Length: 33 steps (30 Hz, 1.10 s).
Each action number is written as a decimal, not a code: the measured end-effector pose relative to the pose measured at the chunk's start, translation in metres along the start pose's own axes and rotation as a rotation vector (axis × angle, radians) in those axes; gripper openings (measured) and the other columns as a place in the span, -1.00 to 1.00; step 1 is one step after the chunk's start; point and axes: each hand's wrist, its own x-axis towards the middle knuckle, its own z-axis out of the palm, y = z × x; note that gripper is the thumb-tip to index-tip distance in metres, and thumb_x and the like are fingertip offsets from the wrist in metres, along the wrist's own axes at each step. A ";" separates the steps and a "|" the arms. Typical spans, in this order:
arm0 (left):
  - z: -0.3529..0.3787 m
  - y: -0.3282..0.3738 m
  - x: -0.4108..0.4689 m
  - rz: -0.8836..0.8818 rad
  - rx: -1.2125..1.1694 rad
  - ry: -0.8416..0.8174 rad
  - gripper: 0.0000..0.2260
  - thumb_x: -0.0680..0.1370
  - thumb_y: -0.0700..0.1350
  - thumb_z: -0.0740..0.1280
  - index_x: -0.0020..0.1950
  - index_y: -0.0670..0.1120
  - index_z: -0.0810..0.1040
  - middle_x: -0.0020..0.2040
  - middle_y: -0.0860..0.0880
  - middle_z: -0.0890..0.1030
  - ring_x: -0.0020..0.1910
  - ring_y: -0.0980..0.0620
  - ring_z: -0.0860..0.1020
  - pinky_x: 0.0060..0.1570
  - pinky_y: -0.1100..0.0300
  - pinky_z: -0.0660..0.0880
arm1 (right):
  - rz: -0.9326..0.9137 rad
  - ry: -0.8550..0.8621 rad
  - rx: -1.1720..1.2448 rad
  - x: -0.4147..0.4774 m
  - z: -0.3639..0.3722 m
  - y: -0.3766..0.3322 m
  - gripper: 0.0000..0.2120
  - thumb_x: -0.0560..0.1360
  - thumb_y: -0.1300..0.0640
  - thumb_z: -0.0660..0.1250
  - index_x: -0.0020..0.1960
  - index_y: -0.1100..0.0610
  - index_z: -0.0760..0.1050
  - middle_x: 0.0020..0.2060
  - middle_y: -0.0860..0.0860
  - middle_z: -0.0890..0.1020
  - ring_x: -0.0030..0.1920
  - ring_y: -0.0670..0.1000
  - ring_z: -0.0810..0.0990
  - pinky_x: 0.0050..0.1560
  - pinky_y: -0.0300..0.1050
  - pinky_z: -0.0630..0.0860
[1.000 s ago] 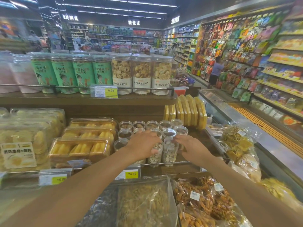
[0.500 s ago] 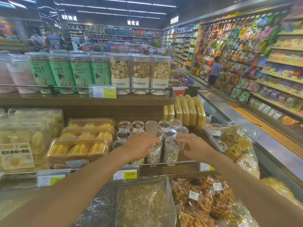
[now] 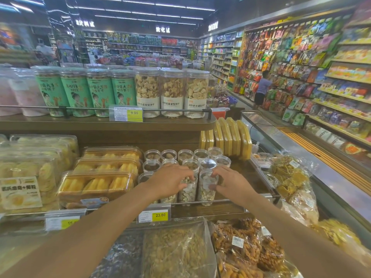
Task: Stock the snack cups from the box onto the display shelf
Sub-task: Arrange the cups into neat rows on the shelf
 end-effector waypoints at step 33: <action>-0.029 -0.040 -0.072 -0.373 0.488 -0.136 -0.48 0.52 0.23 0.44 0.44 0.14 0.46 0.36 0.07 0.58 0.47 -0.02 0.40 0.52 -0.43 -0.14 | -0.022 0.136 -0.144 0.004 0.049 -0.063 -0.50 0.58 -0.30 0.26 0.49 -0.27 0.34 0.45 -0.21 0.42 0.51 -0.05 0.25 0.32 0.22 0.49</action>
